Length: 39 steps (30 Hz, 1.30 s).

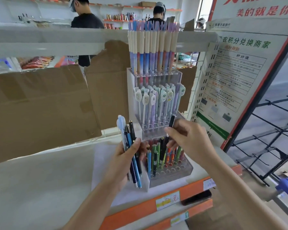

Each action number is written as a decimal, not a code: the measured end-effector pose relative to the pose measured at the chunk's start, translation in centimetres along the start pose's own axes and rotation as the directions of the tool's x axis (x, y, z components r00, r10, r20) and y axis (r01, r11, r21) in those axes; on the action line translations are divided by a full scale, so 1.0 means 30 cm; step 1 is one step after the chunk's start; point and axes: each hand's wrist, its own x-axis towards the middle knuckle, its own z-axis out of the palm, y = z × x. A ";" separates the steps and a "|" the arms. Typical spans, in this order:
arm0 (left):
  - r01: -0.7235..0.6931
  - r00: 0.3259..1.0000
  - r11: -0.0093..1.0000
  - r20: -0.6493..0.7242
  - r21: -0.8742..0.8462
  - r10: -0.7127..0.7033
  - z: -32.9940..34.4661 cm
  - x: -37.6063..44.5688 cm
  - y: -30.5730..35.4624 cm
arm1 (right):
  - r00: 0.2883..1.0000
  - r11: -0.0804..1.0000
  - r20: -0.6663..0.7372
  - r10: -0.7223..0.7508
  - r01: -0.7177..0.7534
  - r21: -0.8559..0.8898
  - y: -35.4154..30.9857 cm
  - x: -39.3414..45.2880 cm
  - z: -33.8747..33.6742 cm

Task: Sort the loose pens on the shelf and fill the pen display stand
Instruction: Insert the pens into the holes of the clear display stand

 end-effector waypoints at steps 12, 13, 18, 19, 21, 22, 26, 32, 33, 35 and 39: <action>0.105 0.994 0.977 -0.023 -0.187 -0.111 -0.010 -0.022 -0.052 | 0.996 0.974 -0.024 0.090 -0.093 -0.208 0.144 -0.056 0.100; 0.110 0.993 0.976 -0.032 -0.187 -0.118 -0.011 -0.020 -0.053 | 0.995 0.969 -0.007 0.095 -0.094 -0.230 0.147 -0.058 0.104; 0.107 0.994 0.981 0.010 -0.162 -0.107 -0.022 -0.027 -0.048 | 0.985 0.932 0.075 0.153 -0.119 -0.343 0.189 -0.088 0.143; 0.100 0.995 0.983 0.022 -0.152 -0.098 -0.022 -0.028 -0.044 | 0.984 0.931 0.070 0.166 -0.133 -0.340 0.194 -0.087 0.143; 0.080 0.996 0.988 0.036 -0.134 -0.076 -0.021 -0.029 -0.033 | 0.978 0.937 0.081 0.192 -0.158 -0.313 0.192 -0.082 0.136; 0.071 0.997 0.989 0.040 -0.132 -0.067 -0.018 -0.029 -0.026 | 0.977 0.938 0.092 0.195 -0.158 -0.309 0.191 -0.080 0.130; 0.034 0.997 0.991 0.069 -0.133 -0.025 0.001 -0.029 -0.006 | 0.974 0.930 0.137 0.179 -0.122 -0.346 0.205 -0.080 0.123; 0.015 0.998 0.991 0.064 -0.131 -0.007 0.035 -0.032 0.003 | 0.971 0.886 0.217 0.098 0.013 -0.463 0.237 -0.095 0.141; 0.010 0.998 0.992 0.061 -0.130 -0.002 0.039 -0.034 0.004 | 0.973 0.880 0.214 0.091 0.022 -0.474 0.240 -0.094 0.138; -0.008 0.998 0.993 0.054 -0.121 0.015 0.047 -0.039 0.004 | 0.979 0.871 0.192 0.071 0.033 -0.491 0.240 -0.087 0.137; -0.030 0.999 0.994 0.027 -0.104 0.033 0.063 -0.053 0.001 | 0.983 0.874 0.167 0.074 0.017 -0.486 0.234 -0.067 0.151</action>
